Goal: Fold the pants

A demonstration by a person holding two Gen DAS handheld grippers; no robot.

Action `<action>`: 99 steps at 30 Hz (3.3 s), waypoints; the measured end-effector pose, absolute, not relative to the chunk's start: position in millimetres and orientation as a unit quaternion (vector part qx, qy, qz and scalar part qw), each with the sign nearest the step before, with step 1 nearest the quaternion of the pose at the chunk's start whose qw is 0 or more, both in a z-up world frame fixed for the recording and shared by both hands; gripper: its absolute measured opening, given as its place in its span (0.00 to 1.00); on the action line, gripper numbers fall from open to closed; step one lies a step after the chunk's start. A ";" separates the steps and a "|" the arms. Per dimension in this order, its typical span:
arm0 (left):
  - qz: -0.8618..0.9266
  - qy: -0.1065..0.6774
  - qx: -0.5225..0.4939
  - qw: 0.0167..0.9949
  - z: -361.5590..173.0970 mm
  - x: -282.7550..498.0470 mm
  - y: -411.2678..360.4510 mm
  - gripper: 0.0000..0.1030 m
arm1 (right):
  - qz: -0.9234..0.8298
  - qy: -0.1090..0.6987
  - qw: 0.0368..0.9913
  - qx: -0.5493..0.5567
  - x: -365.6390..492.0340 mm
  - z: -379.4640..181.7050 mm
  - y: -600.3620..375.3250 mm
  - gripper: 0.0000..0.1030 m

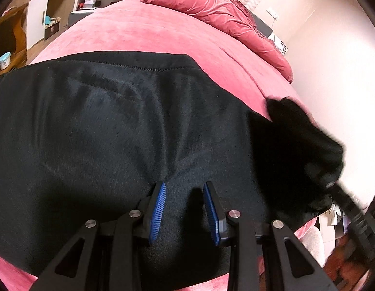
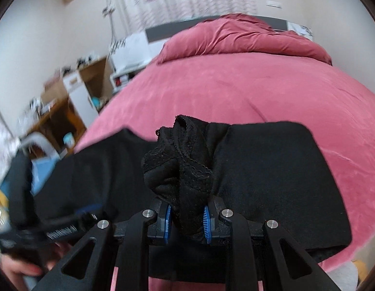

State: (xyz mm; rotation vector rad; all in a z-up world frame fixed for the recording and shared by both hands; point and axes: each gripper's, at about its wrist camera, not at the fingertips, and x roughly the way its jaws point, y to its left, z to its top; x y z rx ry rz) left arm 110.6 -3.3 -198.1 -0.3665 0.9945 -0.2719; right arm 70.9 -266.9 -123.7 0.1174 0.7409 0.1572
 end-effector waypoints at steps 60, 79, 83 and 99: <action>-0.243 0.478 -0.144 0.832 -188.8 103.8 -79.4 0.23 | -0.056 0.413 0.897 0.145 58.6 -152.8 -373.7 0.29; -0.081 0.477 -0.349 0.802 -181.0 22.4 71.1 0.44 | 0.131 0.432 0.886 0.110 63.9 -177.2 -257.5 0.31; -0.069 0.473 -0.370 0.797 -179.2 10.2 83.6 0.47 | 0.130 0.430 0.884 0.126 67.5 -184.4 -259.1 0.32; 0.028 0.414 -0.455 0.788 -190.3 0.6 150.7 0.65 | 0.138 0.425 0.883 0.145 62.3 -183.3 -270.4 0.32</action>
